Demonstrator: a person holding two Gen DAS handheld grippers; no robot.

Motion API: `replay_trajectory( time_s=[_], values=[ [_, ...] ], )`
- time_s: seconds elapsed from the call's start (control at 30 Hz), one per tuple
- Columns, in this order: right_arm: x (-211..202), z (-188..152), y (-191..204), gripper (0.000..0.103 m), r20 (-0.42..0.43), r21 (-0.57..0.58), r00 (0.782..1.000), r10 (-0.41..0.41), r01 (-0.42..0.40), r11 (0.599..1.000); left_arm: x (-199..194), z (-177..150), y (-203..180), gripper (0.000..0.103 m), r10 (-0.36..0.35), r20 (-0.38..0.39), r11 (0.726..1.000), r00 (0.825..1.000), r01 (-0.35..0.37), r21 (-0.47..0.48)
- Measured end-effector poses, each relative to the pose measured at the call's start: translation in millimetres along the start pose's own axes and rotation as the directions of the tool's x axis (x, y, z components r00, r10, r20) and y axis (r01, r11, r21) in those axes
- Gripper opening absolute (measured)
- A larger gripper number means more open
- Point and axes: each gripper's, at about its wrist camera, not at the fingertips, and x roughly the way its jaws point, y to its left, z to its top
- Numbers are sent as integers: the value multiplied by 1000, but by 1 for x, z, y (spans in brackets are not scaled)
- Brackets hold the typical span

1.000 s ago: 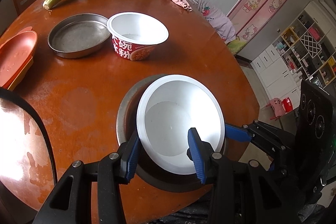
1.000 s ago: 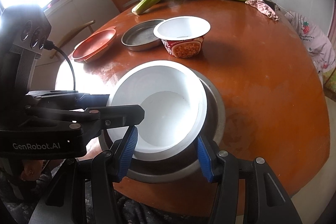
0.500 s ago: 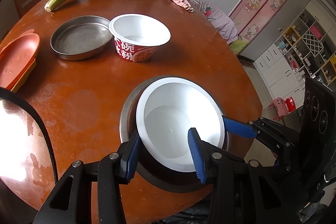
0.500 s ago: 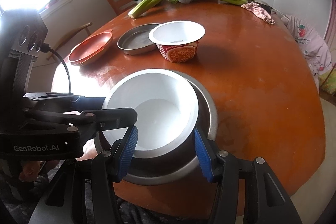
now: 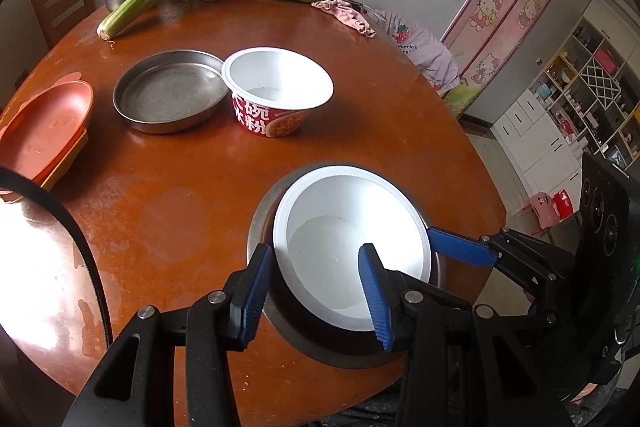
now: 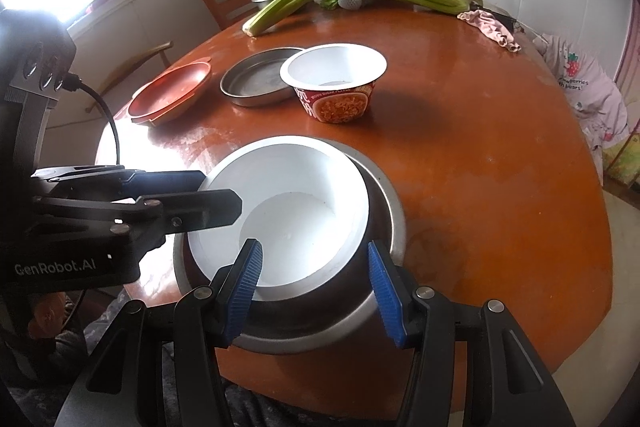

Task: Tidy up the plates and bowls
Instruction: 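Lower the white paper bowl into the steel bowl and open both grippers, then move both grippers to the smaller white bowl with red print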

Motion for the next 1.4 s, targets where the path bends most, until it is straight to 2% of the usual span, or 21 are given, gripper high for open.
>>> replay_trajectory(
  time_s=[0.4, 0.7, 1.07, 1.4],
  values=[
    [-5, 2, -3, 57, 16, 15, 1000, -8, 8, 1000, -15, 1, 5, 44, 24, 50, 1000, 998, -23, -5],
    [-11, 11, -10, 57, 42, 33, 999, -31, 29, 999, -13, 8, 13, 44, 38, 50, 999, 998, -37, -23],
    [-7, 36, -16, 57, 42, 25, 998, -52, 51, 998, -8, 24, 25, 44, 61, 52, 998, 997, -59, -39],
    [0, 66, -26, 57, 48, 23, 997, -61, 60, 998, -4, 55, 39, 44, 78, 61, 995, 995, -74, -64]
  ],
)
